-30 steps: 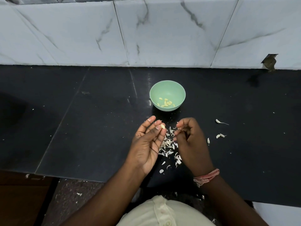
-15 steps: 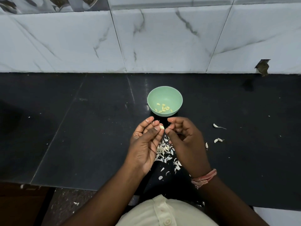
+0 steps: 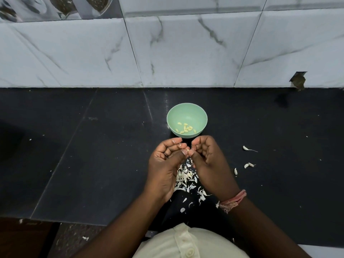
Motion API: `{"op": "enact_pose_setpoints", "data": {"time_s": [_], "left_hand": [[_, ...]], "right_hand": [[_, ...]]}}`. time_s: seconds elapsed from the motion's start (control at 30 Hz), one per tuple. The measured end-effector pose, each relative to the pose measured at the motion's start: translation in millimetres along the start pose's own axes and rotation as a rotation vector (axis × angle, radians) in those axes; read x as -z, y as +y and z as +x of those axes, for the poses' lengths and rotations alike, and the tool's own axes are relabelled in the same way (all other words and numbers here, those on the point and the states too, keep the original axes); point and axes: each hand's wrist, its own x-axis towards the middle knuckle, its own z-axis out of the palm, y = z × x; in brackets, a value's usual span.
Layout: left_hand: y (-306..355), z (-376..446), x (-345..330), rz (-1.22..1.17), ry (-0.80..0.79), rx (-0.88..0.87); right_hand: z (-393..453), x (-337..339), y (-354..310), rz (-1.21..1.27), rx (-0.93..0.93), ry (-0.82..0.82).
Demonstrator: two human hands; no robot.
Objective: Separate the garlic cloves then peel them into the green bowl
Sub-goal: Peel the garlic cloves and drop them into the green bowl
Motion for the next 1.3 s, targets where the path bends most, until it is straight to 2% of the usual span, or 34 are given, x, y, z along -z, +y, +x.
{"op": "enact_pose_setpoints", "data": {"time_s": [0.27, 0.47, 0.67, 0.8, 1.03, 1.3], "left_hand": [[-5, 4, -9, -0.135, 0.085, 0.078], [-6, 12, -14, -0.269, 0.219, 0.181], [-6, 26, -10, -0.327, 0.316, 0.209], [-7, 33, -12, -0.297, 0.318, 0.207], [-9, 38, -15, -0.276, 0.276, 0.182], [-11, 37, -14, -0.218, 0.238, 0.148]], "right_hand": [[4, -5, 6, -0.107, 0.044, 0.06], [8, -11, 11, -0.232, 0.11, 0.077], [16, -5, 20, -0.08, -0.09, 0.186], [25, -3, 15, 0.035, -0.154, 0.196], [33, -12, 9, 0.18, -0.114, 0.246], [37, -16, 12, 0.15, -0.124, 0.217]]}}
